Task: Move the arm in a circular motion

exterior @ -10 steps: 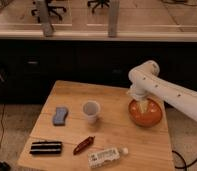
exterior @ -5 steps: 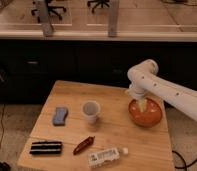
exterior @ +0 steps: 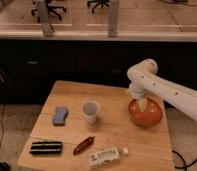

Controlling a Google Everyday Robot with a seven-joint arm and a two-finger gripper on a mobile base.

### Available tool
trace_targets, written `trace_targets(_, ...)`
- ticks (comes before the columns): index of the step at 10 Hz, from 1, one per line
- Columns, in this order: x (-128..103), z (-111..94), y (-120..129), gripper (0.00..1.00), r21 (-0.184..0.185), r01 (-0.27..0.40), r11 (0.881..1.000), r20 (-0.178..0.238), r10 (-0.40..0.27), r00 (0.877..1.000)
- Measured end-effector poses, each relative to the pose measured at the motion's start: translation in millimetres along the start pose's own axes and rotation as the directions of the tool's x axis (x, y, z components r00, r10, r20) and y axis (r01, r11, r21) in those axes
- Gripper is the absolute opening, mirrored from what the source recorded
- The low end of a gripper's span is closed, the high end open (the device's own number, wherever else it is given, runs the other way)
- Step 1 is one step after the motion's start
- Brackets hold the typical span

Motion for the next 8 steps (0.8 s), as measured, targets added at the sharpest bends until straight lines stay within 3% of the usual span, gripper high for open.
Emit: trace_targets(8,3.0,1.9,-8.7,0.80,0.011,0.026,1.000,0.000,-0.026,1.000)
